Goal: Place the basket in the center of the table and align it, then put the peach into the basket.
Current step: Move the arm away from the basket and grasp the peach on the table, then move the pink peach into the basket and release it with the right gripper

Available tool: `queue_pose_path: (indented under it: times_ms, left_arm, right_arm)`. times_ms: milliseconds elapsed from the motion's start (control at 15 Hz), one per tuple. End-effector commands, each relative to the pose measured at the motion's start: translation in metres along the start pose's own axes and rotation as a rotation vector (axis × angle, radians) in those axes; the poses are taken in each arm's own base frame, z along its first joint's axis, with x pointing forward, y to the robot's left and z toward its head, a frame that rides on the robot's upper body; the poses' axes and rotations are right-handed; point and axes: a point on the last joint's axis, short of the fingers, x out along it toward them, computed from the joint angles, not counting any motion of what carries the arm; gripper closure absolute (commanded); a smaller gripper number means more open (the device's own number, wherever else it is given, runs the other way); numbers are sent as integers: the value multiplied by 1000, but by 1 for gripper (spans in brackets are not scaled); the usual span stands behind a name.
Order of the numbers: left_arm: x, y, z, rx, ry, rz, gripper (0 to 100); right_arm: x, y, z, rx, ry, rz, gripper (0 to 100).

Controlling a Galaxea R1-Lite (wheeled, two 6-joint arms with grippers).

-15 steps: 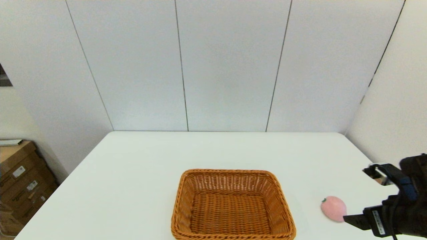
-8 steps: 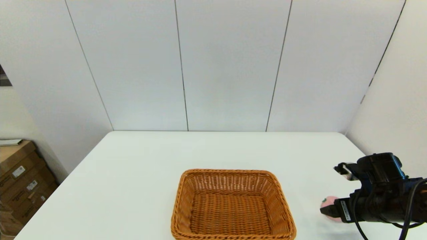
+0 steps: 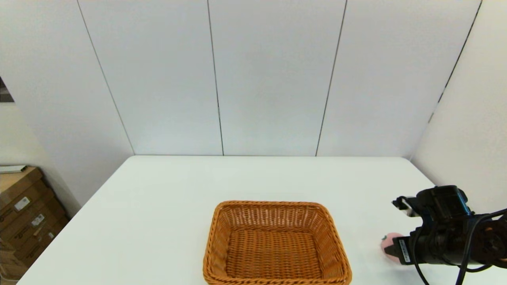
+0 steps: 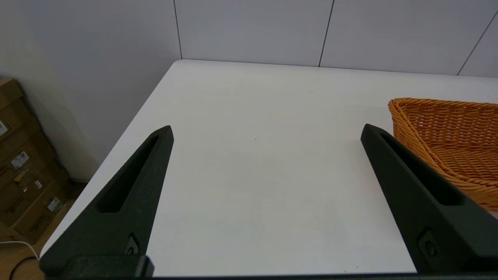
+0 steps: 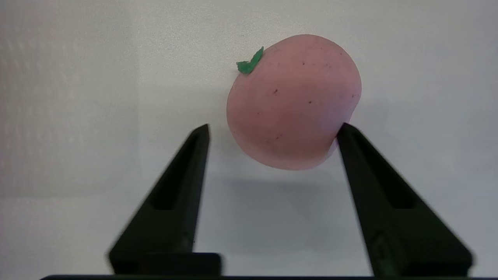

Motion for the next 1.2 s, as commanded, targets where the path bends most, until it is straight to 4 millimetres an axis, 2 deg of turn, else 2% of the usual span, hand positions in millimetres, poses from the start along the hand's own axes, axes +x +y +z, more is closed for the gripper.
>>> queue_pose_path:
  times_ms: [67, 400, 467, 533, 667, 733, 800, 867, 1000, 1200]
  left_arm:
    - [0, 0, 0, 0, 0, 1, 0]
    - [0, 0, 0, -2, 0, 1, 0]
    - [0, 0, 0, -2, -2, 1, 0]
    - [0, 0, 0, -2, 0, 1, 0]
    - [0, 0, 0, -2, 0, 1, 0]
    - [0, 0, 0, -2, 0, 1, 0]
    - [0, 0, 0, -2, 0, 1, 0]
    - [0, 0, 0, -2, 0, 1, 0]
    - [0, 0, 0, -2, 0, 1, 0]
    - [0, 0, 0, 0, 0, 1, 0]
  right_arm:
    - [1, 0, -1, 1, 4, 0, 100]
    - [-1, -1, 0, 5, -68, -6, 100]
    - [-4, -1, 2, 7, -106, -5, 100]
    - [-18, 1, 7, 0, -200, 13, 100]
    - [-71, 30, 29, -12, -452, 174, 100]
    - [-84, 38, 33, -21, -497, 209, 100]
    - [-110, 61, 39, -78, -592, 291, 100]
    - [-122, 77, 38, -124, -615, 351, 100]
    - [-128, 101, 31, -207, -559, 425, 100]
    - [-136, 127, 31, -280, -552, 503, 100]
